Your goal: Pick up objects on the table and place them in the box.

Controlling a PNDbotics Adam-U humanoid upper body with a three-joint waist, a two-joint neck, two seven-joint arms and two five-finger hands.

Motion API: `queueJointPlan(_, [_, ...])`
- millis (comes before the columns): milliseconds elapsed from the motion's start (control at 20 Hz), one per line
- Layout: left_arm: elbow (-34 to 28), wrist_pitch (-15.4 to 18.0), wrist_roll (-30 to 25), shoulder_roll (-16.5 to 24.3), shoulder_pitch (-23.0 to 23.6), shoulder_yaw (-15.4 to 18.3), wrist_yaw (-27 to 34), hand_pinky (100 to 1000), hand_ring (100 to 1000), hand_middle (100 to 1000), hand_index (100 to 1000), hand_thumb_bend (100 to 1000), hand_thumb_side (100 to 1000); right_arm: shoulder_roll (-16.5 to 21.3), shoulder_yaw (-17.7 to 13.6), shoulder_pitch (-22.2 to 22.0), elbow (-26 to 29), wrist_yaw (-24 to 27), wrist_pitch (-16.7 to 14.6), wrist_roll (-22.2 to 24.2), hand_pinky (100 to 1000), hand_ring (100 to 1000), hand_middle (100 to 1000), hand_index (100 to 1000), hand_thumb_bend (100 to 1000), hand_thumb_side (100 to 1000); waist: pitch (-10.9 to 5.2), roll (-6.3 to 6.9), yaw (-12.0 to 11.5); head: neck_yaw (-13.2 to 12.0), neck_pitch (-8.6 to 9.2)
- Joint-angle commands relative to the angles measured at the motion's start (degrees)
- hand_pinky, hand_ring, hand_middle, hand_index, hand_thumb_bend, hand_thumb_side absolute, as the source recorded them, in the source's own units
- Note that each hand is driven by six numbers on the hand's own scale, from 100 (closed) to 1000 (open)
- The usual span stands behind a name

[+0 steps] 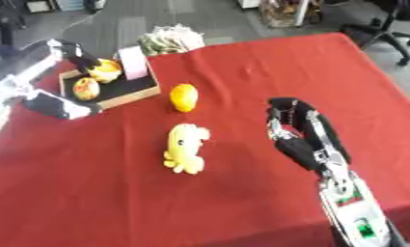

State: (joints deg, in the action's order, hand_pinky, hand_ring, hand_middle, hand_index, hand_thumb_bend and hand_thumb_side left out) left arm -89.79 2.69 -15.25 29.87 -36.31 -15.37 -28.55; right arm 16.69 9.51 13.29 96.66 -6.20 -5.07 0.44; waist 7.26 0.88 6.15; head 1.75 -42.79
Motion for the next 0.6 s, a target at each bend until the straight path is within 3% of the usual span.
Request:
queueJointPlan(50, [-3.55,-2.57,2.10,-1.77,1.96,4.05,2.55,761,602,579,713,600,173,4.35,3.12,3.68,-0.89,-2.34,-1.46,2.15,732,647,646,778,100,169,-1.76,-0.92,-2.03,2.33,-0.31])
queueJointPlan(200, [-4.78,-5.25,4.78,-6.12,6.30,8.28,5.25,757,598,576,707,601,183,8.71,7.36,8.04,-4.88,-5.02,-3.14,4.83,739,681,682,804,100,158,-1.93,-0.65,-4.21,3.72,-0.36])
queueJointPlan(350, [-4.58,-6.60,7.39,-10.00,10.54,9.64,7.86,751,590,567,701,602,194,12.39,11.31,12.28,-8.08,-7.63,-5.42,7.44,756,742,737,829,100,146,-2.07,-0.23,-5.71,4.55,-0.51])
queueJointPlan(600, [-5.23,-6.11,12.01,-11.78,18.06,9.09,12.48,744,582,558,696,601,201,11.78,17.41,19.80,-15.32,-12.25,-7.87,12.06,787,812,799,865,100,232,-2.32,0.16,-6.13,4.46,-0.70])
